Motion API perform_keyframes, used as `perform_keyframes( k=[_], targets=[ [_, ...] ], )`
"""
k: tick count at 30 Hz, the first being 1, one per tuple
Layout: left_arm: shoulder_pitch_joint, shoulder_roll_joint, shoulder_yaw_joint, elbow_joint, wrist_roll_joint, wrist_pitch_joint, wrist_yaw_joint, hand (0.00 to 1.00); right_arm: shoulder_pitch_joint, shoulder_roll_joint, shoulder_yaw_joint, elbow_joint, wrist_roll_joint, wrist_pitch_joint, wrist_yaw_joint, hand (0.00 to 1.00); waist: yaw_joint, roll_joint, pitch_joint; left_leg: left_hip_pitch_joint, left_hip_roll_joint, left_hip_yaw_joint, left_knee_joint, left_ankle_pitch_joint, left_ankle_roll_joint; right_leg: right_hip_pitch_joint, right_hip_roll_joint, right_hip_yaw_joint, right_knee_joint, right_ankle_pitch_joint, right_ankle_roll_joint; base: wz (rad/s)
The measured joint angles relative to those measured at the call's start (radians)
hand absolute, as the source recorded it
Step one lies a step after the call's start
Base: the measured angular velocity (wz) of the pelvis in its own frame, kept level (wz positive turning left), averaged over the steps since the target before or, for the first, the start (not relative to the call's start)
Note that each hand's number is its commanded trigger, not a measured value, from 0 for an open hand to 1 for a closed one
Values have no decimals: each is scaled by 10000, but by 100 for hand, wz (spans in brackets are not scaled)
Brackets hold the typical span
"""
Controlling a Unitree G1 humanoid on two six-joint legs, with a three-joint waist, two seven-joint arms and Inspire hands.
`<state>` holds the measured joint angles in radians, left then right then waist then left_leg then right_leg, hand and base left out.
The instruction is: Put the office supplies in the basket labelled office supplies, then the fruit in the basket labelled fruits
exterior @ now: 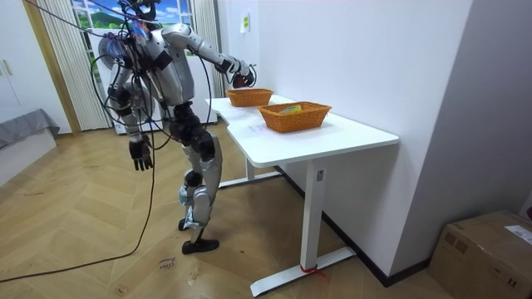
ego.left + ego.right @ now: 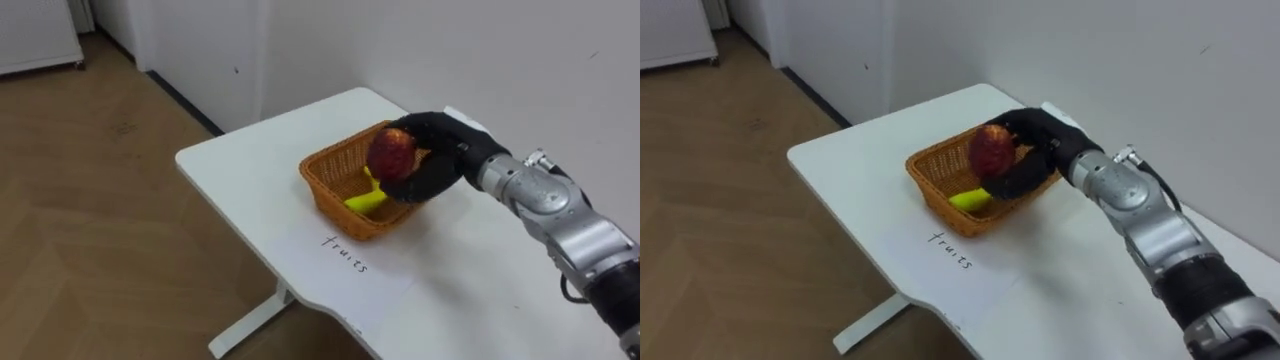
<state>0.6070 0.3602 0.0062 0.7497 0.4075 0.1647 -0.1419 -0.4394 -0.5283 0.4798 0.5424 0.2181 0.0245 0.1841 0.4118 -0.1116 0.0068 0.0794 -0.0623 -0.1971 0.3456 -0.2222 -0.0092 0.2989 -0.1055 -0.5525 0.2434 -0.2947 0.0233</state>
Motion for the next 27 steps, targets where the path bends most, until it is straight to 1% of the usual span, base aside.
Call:
perform_keyframes(
  k=[2,3,6,14,17,19,22,27],
  targets=[
    [8,76,1,-6,-3,0,4,0,86,-3,0,199,-18,2,-2,0,-9,2,1,-80,10,3,15,1,0,-77,6,6,6,-4,5,0],
    [10,104,1,-67,-3,1,2,0,81,-32,-4,276,1,1,-53,0,-25,-13,-12,-177,18,5,14,8,-6,-190,11,17,19,-1,-1,0],
    [20,140,2,-299,-2,-5,3,0,81,-92,-4,335,45,-2,-214,0,-46,-12,-12,-226,12,20,-23,13,-6,-255,13,46,0,26,-6,0],
    [-50,141,5,-406,2,-116,7,0,66,-186,-6,398,606,-26,-193,0,-85,-14,-12,-324,-1,15,-95,12,-5,-357,19,63,-52,28,0,0],
    [-34,142,42,-405,42,-160,8,0,66,-244,-6,382,669,-31,-154,0,-81,-58,7,-338,-1,26,-95,10,-4,-369,21,80,-67,27,1,0],
    [-16,142,38,-403,257,-193,2,0,66,-245,-6,312,588,-30,-149,0,-105,-84,19,-348,-1,34,-85,8,-1,-371,20,92,-68,26,3,0],
    [-18,144,43,-405,385,-202,-1,0,67,-256,-6,229,479,-30,-129,0,-184,-125,38,-360,-8,31,-67,1,8,-379,19,103,-73,24,7,0],
    [-21,134,50,-410,456,-209,-49,0,69,-290,-36,-73,334,-33,-64,0,-338,-96,24,-307,-8,69,-20,-14,27,-366,18,167,-60,30,12,-1]
  ],
)
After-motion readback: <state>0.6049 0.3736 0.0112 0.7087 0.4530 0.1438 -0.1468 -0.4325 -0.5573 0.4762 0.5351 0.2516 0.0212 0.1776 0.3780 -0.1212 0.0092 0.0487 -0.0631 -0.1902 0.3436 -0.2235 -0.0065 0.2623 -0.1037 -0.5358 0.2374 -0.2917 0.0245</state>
